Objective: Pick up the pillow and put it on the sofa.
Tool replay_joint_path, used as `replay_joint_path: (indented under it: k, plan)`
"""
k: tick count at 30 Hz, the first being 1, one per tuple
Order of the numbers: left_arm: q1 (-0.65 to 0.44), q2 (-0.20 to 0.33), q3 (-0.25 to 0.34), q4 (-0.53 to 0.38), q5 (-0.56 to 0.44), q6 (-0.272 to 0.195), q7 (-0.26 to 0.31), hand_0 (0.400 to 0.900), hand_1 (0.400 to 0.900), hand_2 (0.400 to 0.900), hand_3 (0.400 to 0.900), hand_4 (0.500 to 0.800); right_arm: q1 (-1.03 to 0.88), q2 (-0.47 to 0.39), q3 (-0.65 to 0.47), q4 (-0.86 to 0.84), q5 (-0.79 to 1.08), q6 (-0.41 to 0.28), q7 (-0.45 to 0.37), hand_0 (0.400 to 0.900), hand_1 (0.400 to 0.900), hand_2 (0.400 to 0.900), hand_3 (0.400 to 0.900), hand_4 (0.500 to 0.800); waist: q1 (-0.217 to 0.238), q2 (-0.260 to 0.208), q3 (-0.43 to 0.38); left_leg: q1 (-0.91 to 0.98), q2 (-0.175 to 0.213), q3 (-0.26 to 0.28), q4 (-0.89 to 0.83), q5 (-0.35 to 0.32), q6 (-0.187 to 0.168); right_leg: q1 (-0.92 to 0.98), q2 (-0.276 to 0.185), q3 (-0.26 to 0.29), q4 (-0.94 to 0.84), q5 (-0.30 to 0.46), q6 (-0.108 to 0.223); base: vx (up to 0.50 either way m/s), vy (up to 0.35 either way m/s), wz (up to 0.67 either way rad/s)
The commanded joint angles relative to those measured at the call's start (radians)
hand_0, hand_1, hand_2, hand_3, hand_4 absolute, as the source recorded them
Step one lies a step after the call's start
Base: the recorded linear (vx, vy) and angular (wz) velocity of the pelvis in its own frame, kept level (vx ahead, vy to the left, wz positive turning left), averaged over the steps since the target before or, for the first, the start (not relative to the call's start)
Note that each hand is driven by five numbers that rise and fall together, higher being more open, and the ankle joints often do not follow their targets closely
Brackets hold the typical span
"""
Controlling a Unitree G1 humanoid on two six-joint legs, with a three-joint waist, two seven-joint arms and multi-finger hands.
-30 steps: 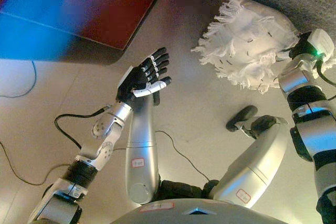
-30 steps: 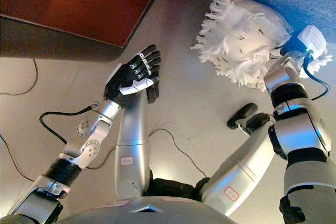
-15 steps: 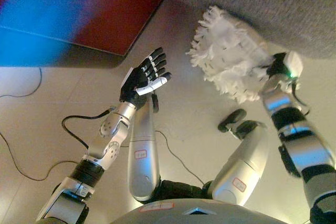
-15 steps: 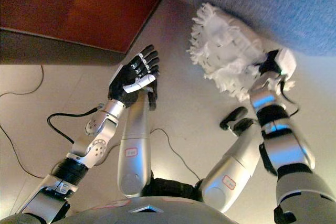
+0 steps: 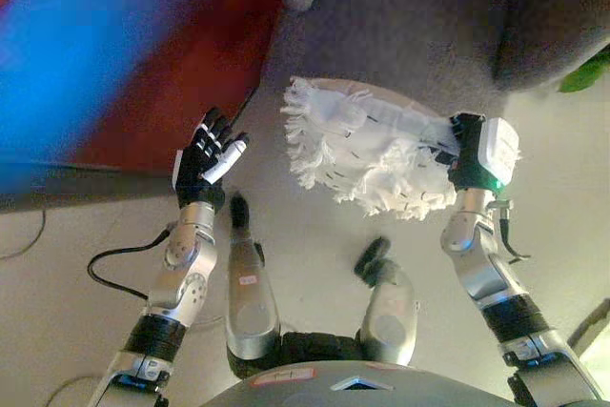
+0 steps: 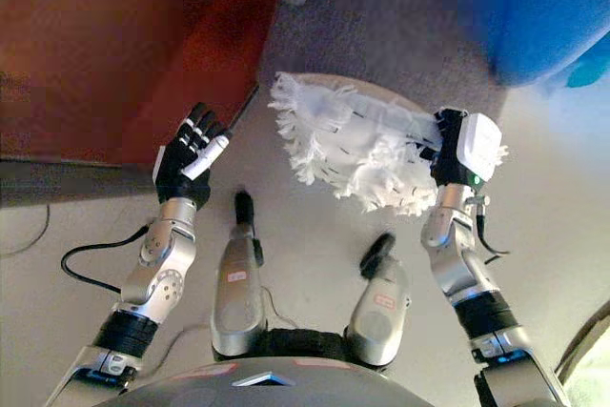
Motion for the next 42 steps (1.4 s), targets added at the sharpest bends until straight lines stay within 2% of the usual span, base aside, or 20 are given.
replay_joint_path:
  k: [1,5,7,10,14,19,22,27,31,35,37,38,42]
  plan:
    - [0.018,-0.030,0.029,-0.036,0.055,-0.052,0.035,0.900,0.900,0.900,0.900,0.800,-0.017,-0.087,-0.136,-0.149,-0.110,-0.165,-0.151,0.400,0.400,0.400,0.400,0.500,-0.005,0.001,-0.253,0.174,-0.011,0.056,-0.176,0.023,0.072,0.059,0.008,0.034,-0.182,0.219,0.022,0.11,0.107,-0.23]
    - [0.018,-0.052,0.047,-0.030,0.060,-0.031,0.049,0.900,0.900,0.900,0.900,0.800,0.027,-0.093,-0.182,-0.207,-0.083,-0.211,-0.096,0.400,0.400,0.400,0.400,0.500,-0.023,-0.003,-0.336,0.239,-0.036,0.090,-0.211,0.005,0.075,0.137,0.028,0.018,-0.259,0.261,0.035,0.05,0.112,-0.28]
    - [0.013,-0.051,0.061,-0.032,0.067,-0.022,0.031,0.900,0.900,0.900,0.900,0.800,0.038,-0.093,-0.208,-0.221,-0.039,-0.234,-0.070,0.400,0.400,0.400,0.400,0.500,-0.034,-0.008,-0.365,0.262,-0.045,0.109,-0.211,-0.010,0.077,0.158,0.025,0.010,-0.281,0.273,0.038,0.03,0.091,-0.15]
    - [0.031,-0.046,0.090,-0.041,0.064,-0.007,-0.001,0.900,0.900,0.900,0.900,0.800,0.067,-0.076,-0.267,-0.252,0.084,-0.270,0.023,0.400,0.400,0.400,0.400,0.500,-0.040,-0.017,-0.397,0.308,-0.061,0.134,-0.211,-0.045,0.085,0.184,0.011,0.005,-0.285,0.292,0.039,0.08,0.059,-0.19]
    - [0.055,-0.029,0.112,-0.048,0.050,0.003,-0.052,0.900,0.900,0.900,0.900,0.800,0.079,-0.071,-0.298,-0.251,0.167,-0.269,0.080,0.400,0.400,0.400,0.400,0.500,-0.026,-0.028,-0.409,0.332,-0.070,0.135,-0.211,-0.066,0.095,0.199,0.002,-0.007,-0.278,0.300,0.039,0.08,0.003,-0.06]
    - [0.081,-0.013,0.129,-0.063,0.030,0.022,-0.118,0.900,0.900,0.900,0.900,0.800,0.050,-0.076,-0.294,-0.194,0.208,-0.221,0.125,0.400,0.400,0.400,0.400,0.500,0.006,-0.048,-0.419,0.341,-0.070,0.121,-0.211,-0.075,0.093,0.224,0.008,-0.039,-0.290,0.298,0.039,0.08,-0.029,0.08]
    - [0.098,0.002,0.121,-0.091,0.031,0.033,-0.179,0.900,0.900,0.900,0.900,0.800,0.016,-0.086,-0.286,-0.123,0.207,-0.201,0.115,0.400,0.400,0.400,0.400,0.500,0.040,-0.062,-0.419,0.338,-0.068,0.102,-0.211,-0.080,0.088,0.245,0.012,-0.071,-0.305,0.300,0.039,0.09,-0.059,0.20]
    - [0.133,0.037,0.101,-0.140,0.033,0.059,-0.247,0.900,0.900,0.900,0.900,0.800,-0.077,-0.108,-0.250,0.022,0.202,-0.161,0.081,0.400,0.400,0.400,0.400,0.500,0.096,-0.073,-0.415,0.332,-0.062,0.073,-0.211,-0.080,0.083,0.277,0.022,-0.120,-0.322,0.287,0.037,0.12,-0.061,0.23]
    - [0.159,0.082,0.101,-0.163,0.032,0.080,-0.280,0.900,0.900,0.900,0.900,0.800,-0.185,-0.140,-0.216,0.168,0.189,-0.086,0.042,0.400,0.400,0.400,0.400,0.500,0.145,-0.080,-0.412,0.324,-0.060,0.049,-0.211,-0.076,0.077,0.301,0.024,-0.153,-0.327,0.279,0.034,0.17,-0.070,0.24]
    - [0.164,0.132,0.106,-0.165,0.019,0.112,-0.313,0.900,0.900,0.900,0.900,0.800,-0.330,-0.193,-0.155,0.355,0.216,-0.019,0.004,0.400,0.400,0.400,0.400,0.500,0.192,-0.071,-0.409,0.322,-0.053,0.011,-0.211,-0.085,0.062,0.334,0.048,-0.165,-0.345,0.258,0.036,0.18,-0.110,0.25]
    - [0.155,0.169,0.104,-0.177,0.012,0.128,-0.336,0.900,0.900,0.900,0.900,0.800,-0.428,-0.223,-0.101,0.459,0.249,0.045,-0.002,0.400,0.400,0.400,0.400,0.500,0.220,-0.069,-0.401,0.310,-0.054,-0.006,-0.211,-0.080,0.058,0.337,0.049,-0.181,-0.348,0.254,0.035,0.08,-0.158,0.30]
    - [0.150,0.182,0.104,-0.179,0.009,0.131,-0.349,0.900,0.900,0.900,0.900,0.800,-0.465,-0.240,-0.083,0.518,0.282,0.058,0.002,0.900,0.900,0.900,0.900,0.800,0.232,-0.069,-0.398,0.301,-0.054,-0.013,-0.211,-0.077,0.055,0.335,0.049,-0.188,-0.348,0.251,0.034,0.02,-0.163,0.28]
    - [0.129,0.215,0.107,-0.199,0.003,0.163,-0.391,0.900,0.900,0.900,0.900,0.800,-0.597,-0.304,-0.014,0.720,0.393,0.101,0.022,0.900,0.900,0.900,0.900,0.800,0.276,-0.056,-0.384,0.259,-0.050,-0.041,-0.211,-0.053,0.045,0.327,0.054,-0.218,-0.352,0.233,0.034,-0.02,-0.107,0.19]
